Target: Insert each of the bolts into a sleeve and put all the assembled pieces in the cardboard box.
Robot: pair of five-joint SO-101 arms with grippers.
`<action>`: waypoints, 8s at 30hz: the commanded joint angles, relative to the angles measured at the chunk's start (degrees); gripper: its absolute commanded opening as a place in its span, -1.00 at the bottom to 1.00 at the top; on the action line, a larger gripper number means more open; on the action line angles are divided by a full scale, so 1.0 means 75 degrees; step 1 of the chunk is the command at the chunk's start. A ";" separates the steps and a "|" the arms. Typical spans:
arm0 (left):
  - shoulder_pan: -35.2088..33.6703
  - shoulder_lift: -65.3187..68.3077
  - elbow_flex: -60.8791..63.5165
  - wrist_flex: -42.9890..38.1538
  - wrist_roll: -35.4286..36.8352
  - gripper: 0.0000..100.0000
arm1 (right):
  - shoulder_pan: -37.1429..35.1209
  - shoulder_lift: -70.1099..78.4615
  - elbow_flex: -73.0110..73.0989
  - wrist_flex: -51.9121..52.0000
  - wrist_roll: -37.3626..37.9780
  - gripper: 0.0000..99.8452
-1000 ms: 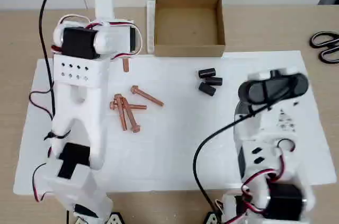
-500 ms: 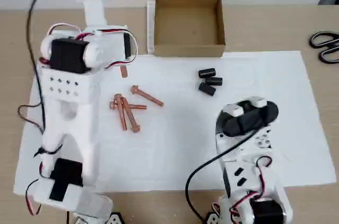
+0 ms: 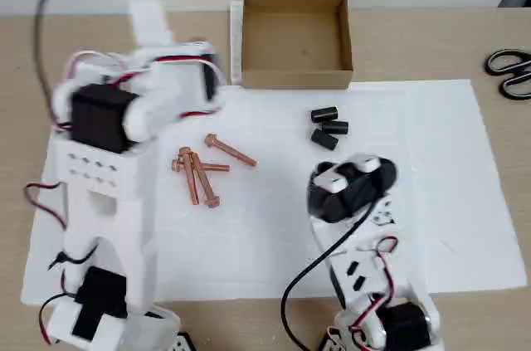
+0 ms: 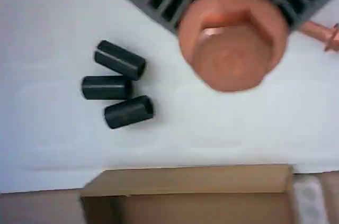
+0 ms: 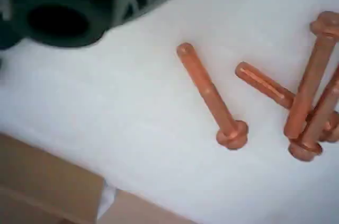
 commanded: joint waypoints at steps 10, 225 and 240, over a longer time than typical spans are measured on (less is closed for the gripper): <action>0.0867 -0.0211 0.2268 -0.2485 0.0844 -0.99 | -0.0944 -0.0076 0.1360 -0.1412 -0.1067 -0.99; 0.2133 -0.4642 0.9946 -0.3434 0.0527 -0.51 | -0.1436 -0.0076 0.1653 -0.1952 -0.1149 -0.99; 0.0469 -0.4653 0.7297 -0.1829 0.0504 -0.53 | -0.1436 -0.0076 0.1653 -0.1940 -0.1149 -0.99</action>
